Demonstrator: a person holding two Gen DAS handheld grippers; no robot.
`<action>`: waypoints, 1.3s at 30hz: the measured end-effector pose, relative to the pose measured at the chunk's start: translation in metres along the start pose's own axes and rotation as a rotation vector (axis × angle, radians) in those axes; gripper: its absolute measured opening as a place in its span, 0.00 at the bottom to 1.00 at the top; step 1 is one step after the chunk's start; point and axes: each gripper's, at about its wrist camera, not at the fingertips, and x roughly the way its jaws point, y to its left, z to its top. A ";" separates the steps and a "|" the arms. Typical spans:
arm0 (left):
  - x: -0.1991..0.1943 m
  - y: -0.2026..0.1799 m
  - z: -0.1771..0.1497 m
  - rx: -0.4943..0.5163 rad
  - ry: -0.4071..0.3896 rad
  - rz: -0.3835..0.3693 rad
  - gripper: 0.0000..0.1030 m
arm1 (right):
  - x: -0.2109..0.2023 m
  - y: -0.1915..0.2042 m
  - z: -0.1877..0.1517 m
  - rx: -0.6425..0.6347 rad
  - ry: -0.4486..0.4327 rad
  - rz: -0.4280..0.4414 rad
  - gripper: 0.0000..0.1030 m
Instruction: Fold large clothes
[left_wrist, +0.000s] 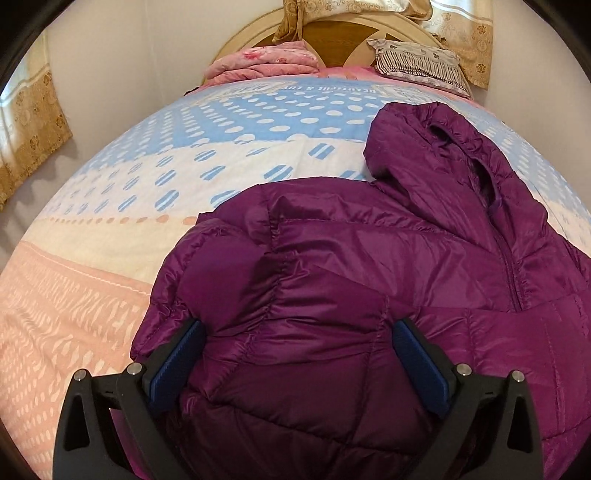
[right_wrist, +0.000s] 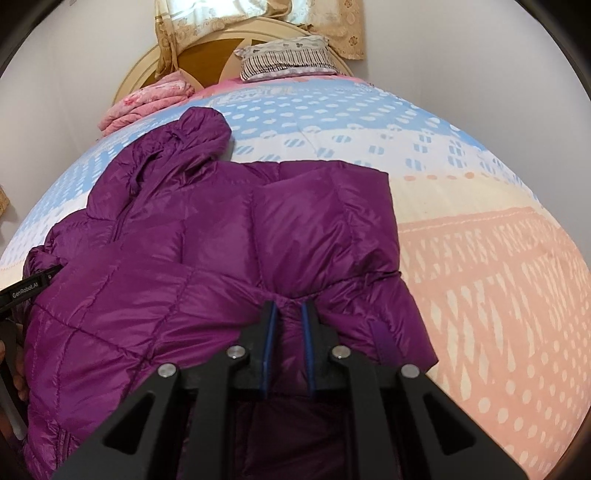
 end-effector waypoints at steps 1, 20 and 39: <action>0.002 -0.001 0.000 0.004 0.001 0.007 0.99 | 0.000 0.000 0.000 0.003 -0.002 0.003 0.13; -0.022 0.048 0.047 -0.100 -0.070 0.136 0.99 | -0.021 -0.003 0.066 0.124 -0.066 -0.037 0.35; 0.035 0.057 0.024 -0.164 0.038 0.076 0.99 | 0.045 -0.009 0.043 0.114 -0.024 -0.119 0.38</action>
